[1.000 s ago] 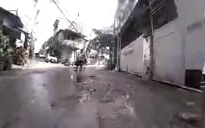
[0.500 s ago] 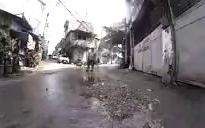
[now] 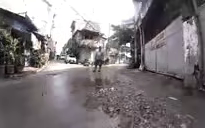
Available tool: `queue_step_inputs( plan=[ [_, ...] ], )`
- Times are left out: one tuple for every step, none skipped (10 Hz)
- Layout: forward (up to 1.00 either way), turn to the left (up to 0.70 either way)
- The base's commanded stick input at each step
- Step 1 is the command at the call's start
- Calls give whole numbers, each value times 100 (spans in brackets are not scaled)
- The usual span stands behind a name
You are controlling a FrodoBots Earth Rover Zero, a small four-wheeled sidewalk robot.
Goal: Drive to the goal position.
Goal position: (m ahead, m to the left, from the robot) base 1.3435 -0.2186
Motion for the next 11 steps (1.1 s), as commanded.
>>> queue_step_inputs(
  plan=[
    [100,8],
    [100,10],
    [100,12],
    [100,13],
    [100,15],
    [100,16],
    [100,18],
    [100,19],
    [100,21],
    [100,22],
    [100,24]
  ],
)
